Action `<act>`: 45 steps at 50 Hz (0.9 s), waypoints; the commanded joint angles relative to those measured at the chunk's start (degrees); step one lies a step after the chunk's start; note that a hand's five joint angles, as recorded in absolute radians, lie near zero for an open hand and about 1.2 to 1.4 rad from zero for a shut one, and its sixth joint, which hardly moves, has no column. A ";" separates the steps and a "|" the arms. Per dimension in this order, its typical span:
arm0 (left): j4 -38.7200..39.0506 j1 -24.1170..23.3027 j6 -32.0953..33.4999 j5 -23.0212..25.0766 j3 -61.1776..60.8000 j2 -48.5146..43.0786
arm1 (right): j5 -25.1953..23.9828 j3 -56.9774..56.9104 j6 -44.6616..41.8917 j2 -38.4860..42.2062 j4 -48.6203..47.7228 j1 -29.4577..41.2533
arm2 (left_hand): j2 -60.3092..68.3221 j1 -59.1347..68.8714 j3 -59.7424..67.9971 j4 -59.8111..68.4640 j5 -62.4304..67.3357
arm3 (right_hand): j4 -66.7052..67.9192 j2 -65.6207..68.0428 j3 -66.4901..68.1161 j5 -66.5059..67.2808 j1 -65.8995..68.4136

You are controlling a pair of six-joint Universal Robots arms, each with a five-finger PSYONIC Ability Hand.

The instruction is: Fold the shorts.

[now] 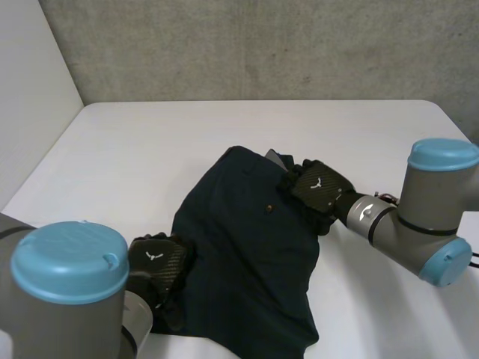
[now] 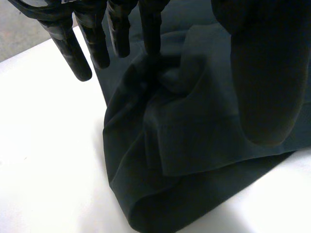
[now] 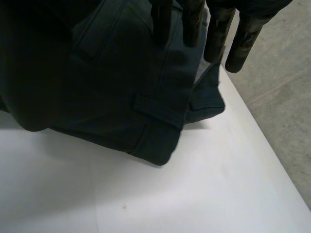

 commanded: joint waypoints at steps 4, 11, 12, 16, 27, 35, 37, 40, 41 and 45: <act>5.72 0.18 0.88 -0.68 2.60 -7.16 | 0.00 -2.56 0.14 5.03 -5.28 0.34 | 21.25 20.50 20.95 21.22 21.71 | 64.21 66.97 67.50 64.44 69.29; 7.57 1.14 1.14 -0.77 7.60 -10.87 | -0.26 -2.65 4.69 2.33 -4.32 0.43 | 63.31 62.56 63.01 63.28 63.76 | 66.56 69.32 69.85 66.78 71.64; 7.84 1.67 1.31 -0.77 8.22 -10.87 | -0.26 -2.48 5.58 1.53 -3.88 0.43 | 65.02 64.27 64.72 64.99 65.48 | 66.56 69.32 69.85 66.78 71.64; 9.33 5.53 4.12 -0.68 12.26 -10.52 | 0.88 -2.12 10.24 -4.27 1.12 0.17 | 65.04 64.29 64.74 65.01 65.50 | 66.56 69.32 69.85 66.78 71.64; 14.52 13.97 23.98 0.72 28.08 -17.36 | 9.66 -3.18 17.71 -12.98 21.61 5.86 | 65.04 64.29 64.74 65.01 65.50 | 66.56 69.32 69.85 66.78 71.64; 14.52 16.35 27.33 7.74 36.79 -26.95 | 14.58 -8.00 27.03 -5.17 17.22 13.34 | 52.49 51.73 52.18 52.45 52.94 | 66.56 69.32 69.85 66.78 71.64; 14.17 16.26 27.33 9.94 35.74 -26.78 | 16.61 -10.29 28.53 -1.92 16.16 14.14 | 39.38 38.63 39.08 39.35 39.84 | 66.56 69.32 69.85 66.78 71.64; 13.03 15.91 27.16 12.32 32.14 -24.68 | 19.16 -13.19 30.02 1.34 15.99 14.93 | 17.66 16.91 17.36 17.63 18.12 | 66.56 69.32 69.85 66.78 71.64; 12.76 15.74 27.16 12.59 30.74 -23.19 | 19.68 -13.98 30.55 2.04 15.99 14.93 | 14.13 13.38 13.83 14.10 14.59 | 66.56 69.32 69.85 66.78 71.64; 12.58 16.17 27.07 12.76 21.96 -14.58 | 20.39 -15.75 33.36 3.45 15.90 14.93 | 7.20 6.45 6.90 7.17 7.65 | 66.56 69.32 69.85 66.78 71.64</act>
